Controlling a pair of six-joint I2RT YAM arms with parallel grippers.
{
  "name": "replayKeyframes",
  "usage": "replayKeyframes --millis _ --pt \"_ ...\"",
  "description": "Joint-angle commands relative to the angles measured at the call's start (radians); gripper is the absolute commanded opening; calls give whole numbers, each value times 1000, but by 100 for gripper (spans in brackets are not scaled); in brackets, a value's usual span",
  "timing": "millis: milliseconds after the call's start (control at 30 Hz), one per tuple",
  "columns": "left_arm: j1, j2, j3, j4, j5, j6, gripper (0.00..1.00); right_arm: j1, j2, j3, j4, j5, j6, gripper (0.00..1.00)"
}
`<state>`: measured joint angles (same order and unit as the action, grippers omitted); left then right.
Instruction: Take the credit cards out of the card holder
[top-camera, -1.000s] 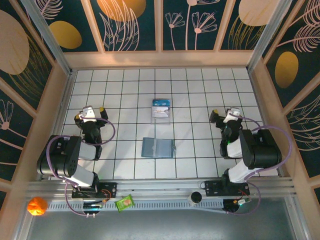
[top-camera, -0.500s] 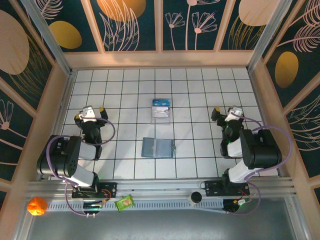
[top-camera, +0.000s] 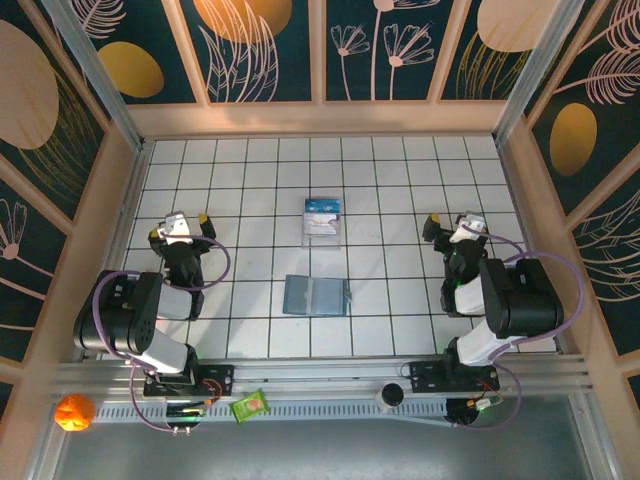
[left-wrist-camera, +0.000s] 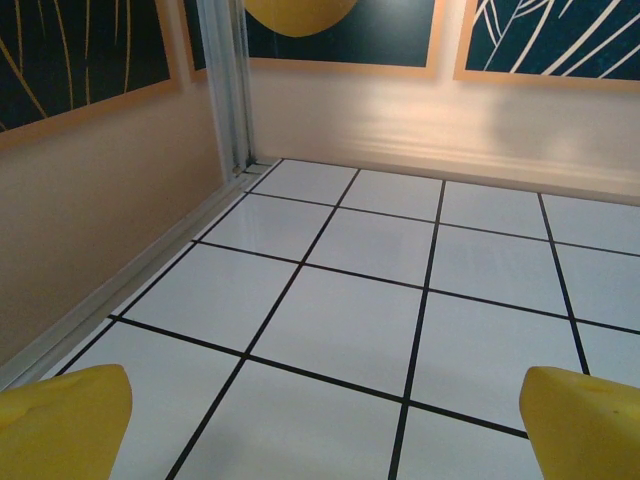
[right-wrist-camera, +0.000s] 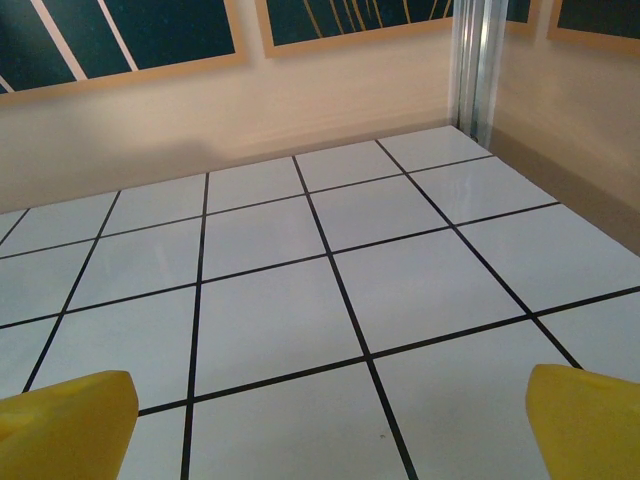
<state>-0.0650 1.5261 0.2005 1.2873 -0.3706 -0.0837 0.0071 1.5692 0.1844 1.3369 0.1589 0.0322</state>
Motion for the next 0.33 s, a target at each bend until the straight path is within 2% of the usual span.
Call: replayKeyframes --millis 0,300 --pt "7 -3 16 35 3 -18 99 -4 0 9 48 23 6 99" --pt "7 -3 13 37 2 -18 99 -5 -1 9 48 23 6 99"
